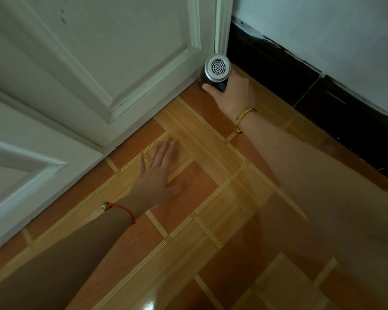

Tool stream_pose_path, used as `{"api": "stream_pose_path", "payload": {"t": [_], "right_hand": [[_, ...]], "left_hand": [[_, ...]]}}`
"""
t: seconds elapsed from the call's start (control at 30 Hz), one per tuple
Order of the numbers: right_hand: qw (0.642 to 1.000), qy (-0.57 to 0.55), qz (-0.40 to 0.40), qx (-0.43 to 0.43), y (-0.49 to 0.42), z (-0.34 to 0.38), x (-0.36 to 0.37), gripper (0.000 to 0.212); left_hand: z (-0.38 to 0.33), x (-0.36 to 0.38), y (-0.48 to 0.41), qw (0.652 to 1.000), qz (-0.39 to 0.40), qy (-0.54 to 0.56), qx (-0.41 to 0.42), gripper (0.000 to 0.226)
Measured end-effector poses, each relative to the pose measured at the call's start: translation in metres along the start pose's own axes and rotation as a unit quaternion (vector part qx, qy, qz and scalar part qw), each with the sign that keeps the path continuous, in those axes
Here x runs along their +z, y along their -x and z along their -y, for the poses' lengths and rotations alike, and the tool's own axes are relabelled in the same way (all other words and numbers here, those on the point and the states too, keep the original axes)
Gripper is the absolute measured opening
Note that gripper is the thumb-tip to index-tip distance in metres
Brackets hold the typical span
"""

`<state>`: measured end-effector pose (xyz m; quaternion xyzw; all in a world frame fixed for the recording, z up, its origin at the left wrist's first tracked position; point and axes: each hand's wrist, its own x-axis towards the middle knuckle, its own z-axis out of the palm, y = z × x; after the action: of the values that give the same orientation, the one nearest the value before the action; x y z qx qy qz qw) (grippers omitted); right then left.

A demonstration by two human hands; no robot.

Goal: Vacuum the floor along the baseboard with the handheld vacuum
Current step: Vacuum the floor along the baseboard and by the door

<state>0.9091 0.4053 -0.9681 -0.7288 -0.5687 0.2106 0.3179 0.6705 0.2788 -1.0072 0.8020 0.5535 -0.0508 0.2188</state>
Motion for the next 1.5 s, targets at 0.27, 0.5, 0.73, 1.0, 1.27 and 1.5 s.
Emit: {"api": "stream_pose_path", "payload": {"t": [0.27, 0.5, 0.73, 1.0, 1.27, 1.5], "right_hand": [[0.997, 0.005, 0.05, -0.053, 0.019, 0.015, 0.014, 0.065], [0.998, 0.045, 0.035, -0.04, 0.016, 0.019, 0.006, 0.064], [0.994, 0.038, 0.065, -0.086, 0.062, 0.039, 0.03, 0.064], [0.984, -0.024, 0.127, -0.119, 0.129, 0.071, 0.064, 0.056], [0.965, -0.003, 0.172, -0.196, 0.186, 0.106, 0.095, 0.056], [0.978, -0.018, 0.136, -0.156, 0.184, 0.107, 0.098, 0.055]], "left_hand": [[0.008, -0.002, 0.01, 1.0, 0.005, -0.001, -0.011, 0.109], [0.016, -0.006, 0.023, 1.0, 0.003, -0.006, -0.03, 0.11], [0.029, -0.011, 0.048, 0.998, 0.02, -0.015, -0.066, 0.108], [0.048, -0.003, 0.093, 0.993, 0.035, -0.01, -0.112, 0.111], [0.077, 0.002, 0.134, 0.989, 0.038, -0.022, -0.144, 0.112], [0.087, 0.005, 0.159, 0.987, 0.028, -0.017, -0.16, 0.109]]}}
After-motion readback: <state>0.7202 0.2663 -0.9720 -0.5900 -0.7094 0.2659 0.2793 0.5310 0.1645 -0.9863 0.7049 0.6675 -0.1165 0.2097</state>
